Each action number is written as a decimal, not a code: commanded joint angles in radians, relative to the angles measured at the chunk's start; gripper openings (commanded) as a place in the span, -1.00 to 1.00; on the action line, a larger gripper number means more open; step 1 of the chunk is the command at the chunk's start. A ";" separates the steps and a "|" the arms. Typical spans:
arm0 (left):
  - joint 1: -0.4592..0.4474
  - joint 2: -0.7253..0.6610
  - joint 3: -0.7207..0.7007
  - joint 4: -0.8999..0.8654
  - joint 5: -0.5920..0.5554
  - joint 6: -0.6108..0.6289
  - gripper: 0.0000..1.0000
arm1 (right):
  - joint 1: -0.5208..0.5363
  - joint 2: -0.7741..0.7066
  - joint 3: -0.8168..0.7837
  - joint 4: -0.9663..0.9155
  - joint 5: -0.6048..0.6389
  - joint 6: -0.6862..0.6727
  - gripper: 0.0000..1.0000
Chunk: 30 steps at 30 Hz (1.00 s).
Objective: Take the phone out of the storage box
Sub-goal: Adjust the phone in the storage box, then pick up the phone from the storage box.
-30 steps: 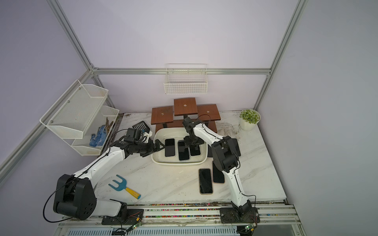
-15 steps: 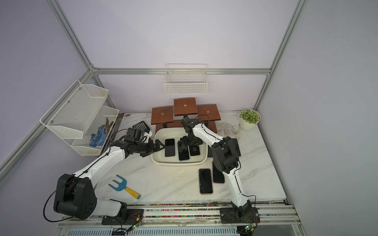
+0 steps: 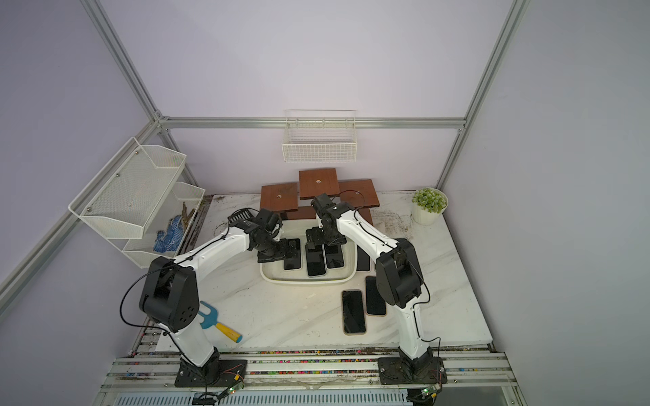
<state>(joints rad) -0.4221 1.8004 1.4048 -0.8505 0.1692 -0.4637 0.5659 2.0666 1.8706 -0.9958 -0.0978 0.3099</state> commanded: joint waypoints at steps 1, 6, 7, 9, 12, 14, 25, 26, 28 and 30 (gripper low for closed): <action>-0.025 0.047 0.073 -0.106 -0.114 0.048 0.99 | -0.006 -0.071 -0.012 0.024 0.009 -0.006 0.91; -0.038 0.119 0.131 -0.134 -0.134 0.046 1.00 | -0.020 -0.115 -0.038 0.034 0.000 -0.018 0.92; -0.041 0.131 0.143 -0.138 -0.139 0.045 1.00 | -0.022 -0.123 -0.048 0.038 -0.004 -0.021 0.91; -0.046 0.155 0.164 -0.149 -0.151 0.046 1.00 | -0.027 -0.138 -0.067 0.044 -0.009 -0.027 0.92; -0.052 0.187 0.193 -0.162 -0.164 0.050 1.00 | -0.034 -0.155 -0.100 0.055 -0.020 -0.034 0.92; -0.054 0.203 0.206 -0.162 -0.159 0.050 1.00 | -0.041 -0.165 -0.123 0.062 -0.025 -0.041 0.91; -0.061 0.269 0.240 -0.172 -0.154 0.043 1.00 | -0.073 -0.207 -0.211 0.097 -0.046 -0.057 0.92; -0.061 0.276 0.241 -0.173 -0.155 0.041 1.00 | -0.075 -0.209 -0.213 0.097 -0.048 -0.059 0.92; -0.061 0.288 0.249 -0.173 -0.145 0.037 1.00 | -0.079 -0.209 -0.216 0.098 -0.049 -0.061 0.92; -0.062 0.302 0.266 -0.173 -0.129 0.033 1.00 | -0.083 -0.209 -0.218 0.099 -0.051 -0.065 0.92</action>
<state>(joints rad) -0.4793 2.0937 1.6272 -1.0161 0.0235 -0.4267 0.4911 1.8946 1.6600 -0.9257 -0.1345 0.2615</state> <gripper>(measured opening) 0.996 0.958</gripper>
